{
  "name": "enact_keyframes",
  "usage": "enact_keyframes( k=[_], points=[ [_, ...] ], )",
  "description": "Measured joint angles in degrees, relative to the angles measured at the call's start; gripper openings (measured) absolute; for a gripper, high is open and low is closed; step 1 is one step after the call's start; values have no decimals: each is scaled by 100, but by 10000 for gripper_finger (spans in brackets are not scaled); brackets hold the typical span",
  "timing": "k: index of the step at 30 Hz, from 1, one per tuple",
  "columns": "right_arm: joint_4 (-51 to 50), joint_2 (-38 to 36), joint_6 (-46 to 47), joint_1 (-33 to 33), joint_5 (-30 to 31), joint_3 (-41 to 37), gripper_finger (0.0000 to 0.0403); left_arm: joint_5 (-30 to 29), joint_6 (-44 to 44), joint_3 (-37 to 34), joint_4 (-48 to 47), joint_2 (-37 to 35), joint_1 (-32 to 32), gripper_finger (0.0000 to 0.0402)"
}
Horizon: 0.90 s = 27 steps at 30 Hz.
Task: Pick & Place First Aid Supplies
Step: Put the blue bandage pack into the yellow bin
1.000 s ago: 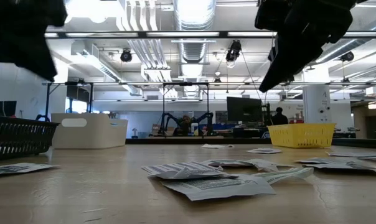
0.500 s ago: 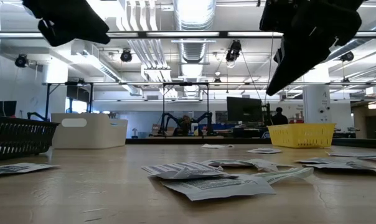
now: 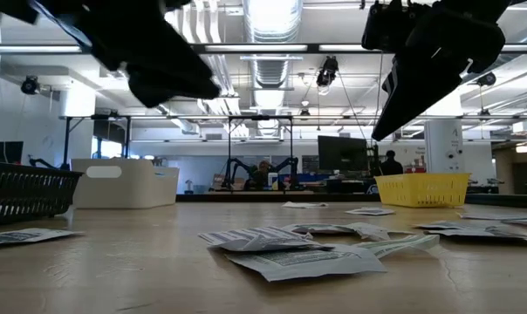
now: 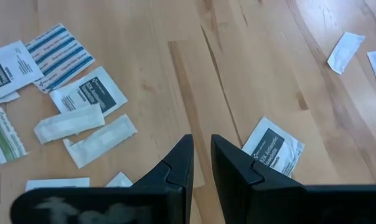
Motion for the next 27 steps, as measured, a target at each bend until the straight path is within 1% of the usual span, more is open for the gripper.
enact_keyframes(
  k=[3,8,14,20,24,27],
  points=[
    [1,-2,0,0,2,0,54,430,151,12,347,359,154,108],
    [7,-2,0,0,2,0,54,542,298,186,395,774,267,108],
    [42,0,20,0,32,0,54,1200,435,447,388,1267,452,108],
    [46,0,64,0,37,0,54,1292,370,567,381,1644,629,108],
    [50,0,63,0,37,-2,54,1509,115,550,364,1812,771,108],
    [80,0,63,0,37,-2,54,1523,-133,536,256,1903,871,108]
  ],
)
